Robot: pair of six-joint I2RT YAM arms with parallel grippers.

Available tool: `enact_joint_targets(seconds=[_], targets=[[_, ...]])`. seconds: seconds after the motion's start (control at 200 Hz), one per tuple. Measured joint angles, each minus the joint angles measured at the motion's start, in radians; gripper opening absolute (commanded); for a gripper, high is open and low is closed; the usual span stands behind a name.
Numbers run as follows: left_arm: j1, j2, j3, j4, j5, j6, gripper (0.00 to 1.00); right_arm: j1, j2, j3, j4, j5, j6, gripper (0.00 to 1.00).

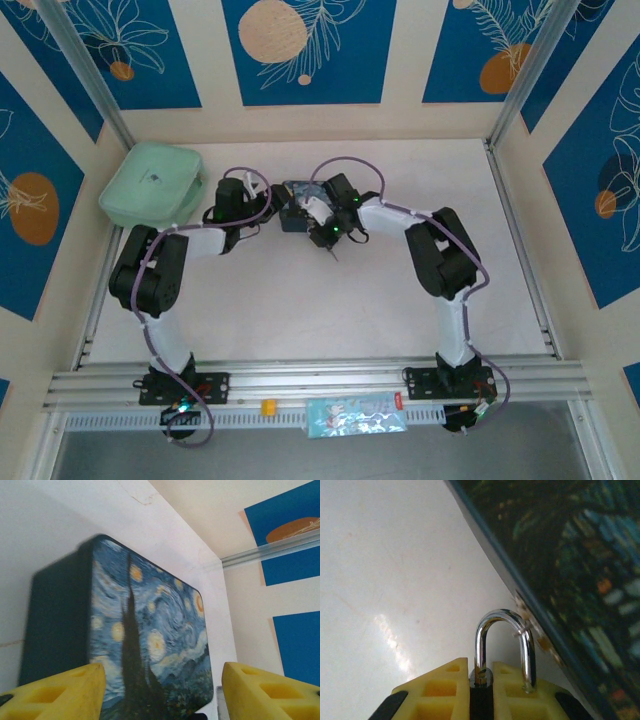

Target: Unlock a padlock with a key

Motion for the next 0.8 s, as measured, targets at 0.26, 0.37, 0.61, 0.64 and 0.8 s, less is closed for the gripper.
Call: enact_joint_targets(seconds=[0.26,0.37,0.61,0.64,0.8], targets=[[0.005,-0.058,-0.135,0.103,0.001,-0.058,0.56,-0.032,0.101,0.169,-0.156,-0.108,-0.058,0.00],[0.000,-0.099,-0.199,0.127,-0.001,-0.079,0.56,-0.045,0.135,0.228,-0.227,-0.164,-0.091,0.00],[-0.002,-0.105,-0.204,0.122,-0.004,-0.072,0.57,-0.049,0.198,0.347,-0.354,-0.180,-0.194,0.00],[-0.001,-0.097,-0.194,0.121,-0.005,-0.070,0.56,-0.048,0.203,0.357,-0.361,-0.164,-0.216,0.00],[0.000,-0.051,-0.108,0.068,-0.003,-0.040,0.56,-0.044,0.205,0.375,-0.365,-0.086,-0.333,0.00]])
